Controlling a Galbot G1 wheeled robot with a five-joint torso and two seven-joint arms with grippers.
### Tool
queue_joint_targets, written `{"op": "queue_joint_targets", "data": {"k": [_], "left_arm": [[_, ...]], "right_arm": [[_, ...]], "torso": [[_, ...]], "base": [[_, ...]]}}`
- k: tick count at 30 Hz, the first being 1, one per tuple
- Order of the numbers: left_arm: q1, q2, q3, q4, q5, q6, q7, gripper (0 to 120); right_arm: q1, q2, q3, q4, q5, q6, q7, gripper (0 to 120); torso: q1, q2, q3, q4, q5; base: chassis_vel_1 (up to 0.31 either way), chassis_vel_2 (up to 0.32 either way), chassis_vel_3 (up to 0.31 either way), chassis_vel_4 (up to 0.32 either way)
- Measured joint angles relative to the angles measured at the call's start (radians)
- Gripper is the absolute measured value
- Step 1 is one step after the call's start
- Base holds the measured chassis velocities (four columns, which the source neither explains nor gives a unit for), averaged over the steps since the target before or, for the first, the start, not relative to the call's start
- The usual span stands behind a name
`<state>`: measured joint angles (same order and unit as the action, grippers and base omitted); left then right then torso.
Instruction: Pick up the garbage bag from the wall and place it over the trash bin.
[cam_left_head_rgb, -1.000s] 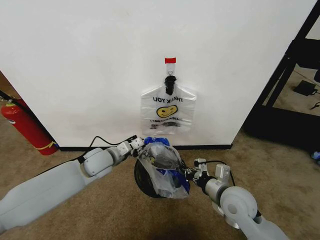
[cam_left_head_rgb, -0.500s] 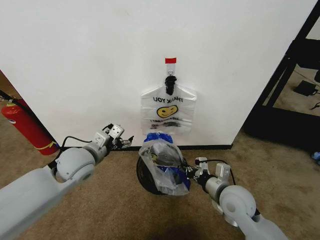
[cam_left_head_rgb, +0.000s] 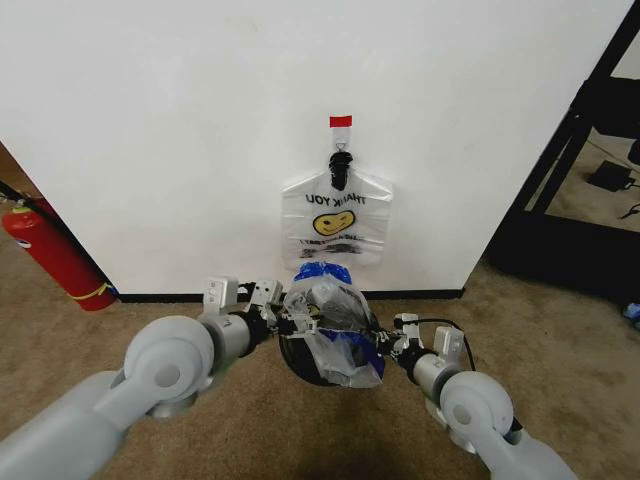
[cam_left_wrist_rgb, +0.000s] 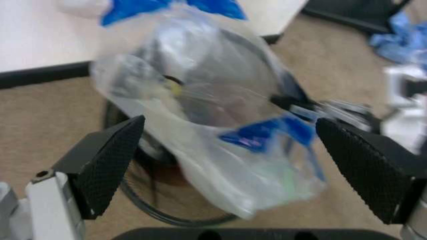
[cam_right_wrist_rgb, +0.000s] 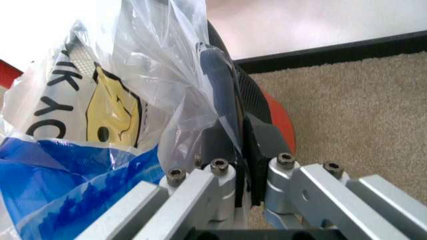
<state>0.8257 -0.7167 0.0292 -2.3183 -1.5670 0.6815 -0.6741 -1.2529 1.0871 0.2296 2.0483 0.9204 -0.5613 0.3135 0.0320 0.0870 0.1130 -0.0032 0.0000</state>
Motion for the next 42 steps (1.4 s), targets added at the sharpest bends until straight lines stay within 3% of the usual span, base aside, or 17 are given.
{"op": "queue_joint_targets", "data": {"k": [1, 2, 4, 5, 6, 10, 11, 12, 14, 20, 32, 42], "left_arm": [[0.005, 0.007, 0.004, 0.000, 0.064, -0.001, 0.060, 100], [0.016, 0.035, 0.023, 0.005, 0.231, -0.025, 0.223, 100], [0.017, 0.043, 0.030, 0.006, 0.268, -0.033, 0.259, 100], [0.012, 0.084, 0.081, 0.016, 0.473, -0.079, 0.446, 100], [0.000, 0.100, 0.114, 0.023, 0.577, -0.104, 0.521, 100], [-0.008, 0.107, 0.133, 0.027, 0.631, -0.115, 0.553, 100], [-0.069, 0.121, 0.244, 0.049, 0.827, -0.140, 0.646, 100], [-0.104, 0.119, 0.306, 0.060, 0.874, -0.142, 0.658, 100], [-0.151, 0.102, 0.366, 0.081, 0.893, -0.133, 0.656, 100], [-0.234, 0.062, 0.434, 0.130, 0.866, -0.099, 0.615, 98], [-0.277, 0.036, 0.491, 0.180, 0.851, -0.055, 0.586, 90], [-0.288, 0.005, 0.513, 0.219, 0.847, -0.052, 0.580, 52]], "right_arm": [[0.000, -0.001, 0.000, 0.000, 0.000, 0.000, 0.000, 0], [0.001, -0.002, 0.000, -0.001, 0.001, 0.000, 0.000, 0], [0.001, -0.002, 0.000, -0.001, 0.001, -0.001, 0.001, 0], [0.001, -0.003, 0.000, -0.002, 0.001, -0.001, 0.001, 0], [0.001, -0.004, 0.000, -0.002, 0.002, -0.001, 0.002, 0], [0.001, -0.004, 0.000, -0.002, 0.002, -0.002, 0.002, 0], [0.000, -0.006, -0.001, -0.001, 0.003, -0.002, 0.004, 0], [-0.003, -0.008, 0.001, -0.001, 0.003, -0.003, 0.005, 0], [-0.008, -0.009, 0.005, 0.001, 0.004, -0.003, 0.006, 0], [-0.012, -0.009, 0.006, 0.001, 0.002, -0.003, 0.007, 0], [-0.005, -0.007, 0.001, -0.003, 0.003, -0.003, 0.012, 0], [-0.009, -0.007, 0.002, -0.004, 0.005, -0.004, 0.016, 0]], "torso": [[0.000, 0.000, 0.000, 0.0000, -0.0001], [0.000, 0.000, 0.000, 0.0000, -0.0001], [0.000, 0.000, 0.000, 0.0000, 0.0000], [0.000, 0.000, 0.000, 0.0004, 0.0001], [0.000, 0.000, 0.000, 0.0004, 0.0000], [0.000, 0.000, 0.000, 0.0004, 0.0000], [0.000, 0.000, 0.000, -0.0002, 0.0000], [0.000, 0.000, 0.000, -0.0001, 0.0002], [0.000, 0.000, 0.000, -0.0001, -0.0002], [0.000, 0.000, 0.000, 0.0000, 0.0001], [0.000, 0.000, 0.000, 0.0003, 0.0001], [0.000, 0.000, 0.000, 0.0001, 0.0000]], "base": [[0.000, 0.000, 0.000, 0.000], [0.000, 0.000, 0.000, 0.000], [0.000, 0.000, 0.000, 0.000], [0.000, 0.000, 0.000, 0.000], [0.000, 0.000, 0.000, 0.000], [0.000, 0.000, 0.000, 0.000], [0.000, 0.000, 0.000, 0.000], [0.000, 0.000, 0.000, 0.000], [0.000, 0.000, 0.000, 0.000], [0.000, 0.000, 0.000, 0.000], [0.000, 0.000, 0.000, 0.000], [0.000, 0.000, 0.000, 0.000]]}}
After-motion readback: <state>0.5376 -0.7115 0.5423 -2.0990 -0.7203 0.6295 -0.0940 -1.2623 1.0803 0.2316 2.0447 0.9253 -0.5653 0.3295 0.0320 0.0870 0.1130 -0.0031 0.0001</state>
